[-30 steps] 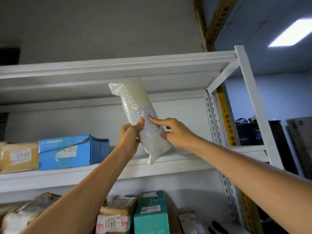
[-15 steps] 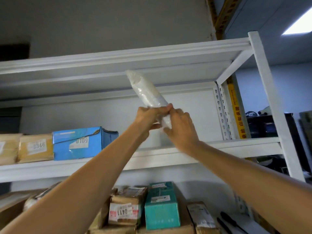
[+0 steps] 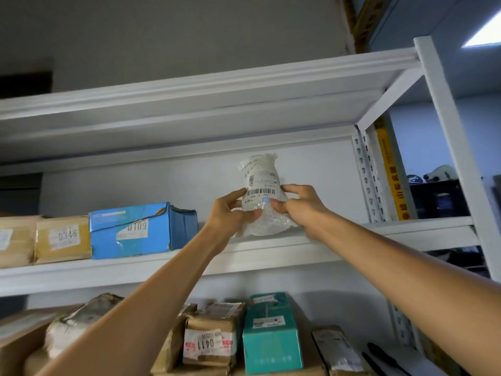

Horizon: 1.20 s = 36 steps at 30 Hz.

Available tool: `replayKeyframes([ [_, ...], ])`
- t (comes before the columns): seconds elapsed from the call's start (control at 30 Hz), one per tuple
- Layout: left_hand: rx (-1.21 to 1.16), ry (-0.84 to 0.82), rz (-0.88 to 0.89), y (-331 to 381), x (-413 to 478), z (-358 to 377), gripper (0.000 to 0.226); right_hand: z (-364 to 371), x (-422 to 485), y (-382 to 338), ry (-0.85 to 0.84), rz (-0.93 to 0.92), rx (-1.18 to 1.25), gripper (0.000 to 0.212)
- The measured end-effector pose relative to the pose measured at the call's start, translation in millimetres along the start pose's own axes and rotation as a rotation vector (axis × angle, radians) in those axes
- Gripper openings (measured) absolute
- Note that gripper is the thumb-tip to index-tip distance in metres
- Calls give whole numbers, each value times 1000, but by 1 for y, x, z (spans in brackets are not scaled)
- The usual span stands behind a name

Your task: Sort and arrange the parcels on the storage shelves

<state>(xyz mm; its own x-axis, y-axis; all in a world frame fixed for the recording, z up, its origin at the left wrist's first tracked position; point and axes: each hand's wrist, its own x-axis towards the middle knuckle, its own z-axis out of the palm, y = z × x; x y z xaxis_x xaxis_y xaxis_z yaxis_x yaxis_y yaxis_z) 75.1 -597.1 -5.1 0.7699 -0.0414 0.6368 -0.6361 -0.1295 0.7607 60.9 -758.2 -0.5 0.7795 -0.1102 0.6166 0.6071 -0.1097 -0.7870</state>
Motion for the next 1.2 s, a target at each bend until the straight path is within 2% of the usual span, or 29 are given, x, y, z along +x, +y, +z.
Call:
replayKeyframes([
  [0.13,-11,-26,-42,1,8,-5,64,4,16,12,17,0,-165,28],
  [0.3,79,-80,-116,-10,14,-7,60,4,31,32,-2,90,-223,36],
  [0.43,112,-76,-194,-18,23,-8,51,3,44,34,63,175,-292,50],
  [0.57,209,-171,-319,-14,33,-16,43,8,54,21,38,263,-388,57],
  [0.67,227,-215,-376,-16,36,-16,44,8,51,19,16,292,-477,44],
  [0.77,287,-170,-356,-16,35,-13,45,5,51,21,7,248,-427,44],
  [0.83,418,-77,-296,-12,31,-12,45,5,43,16,78,274,-470,49],
  [0.9,520,4,-221,-5,26,-14,47,5,37,14,121,197,-495,50],
  [0.97,528,15,-184,1,20,-21,55,1,31,15,111,22,-506,45],
  [1.07,651,-9,-131,12,0,-38,54,-4,13,7,-15,-214,-658,33],
  [1.13,780,-42,-86,18,-17,-50,51,-2,-6,-2,-67,-407,-801,38],
  [1.2,836,-20,-60,23,-36,-63,45,7,-28,-7,-190,-637,-972,43],
])
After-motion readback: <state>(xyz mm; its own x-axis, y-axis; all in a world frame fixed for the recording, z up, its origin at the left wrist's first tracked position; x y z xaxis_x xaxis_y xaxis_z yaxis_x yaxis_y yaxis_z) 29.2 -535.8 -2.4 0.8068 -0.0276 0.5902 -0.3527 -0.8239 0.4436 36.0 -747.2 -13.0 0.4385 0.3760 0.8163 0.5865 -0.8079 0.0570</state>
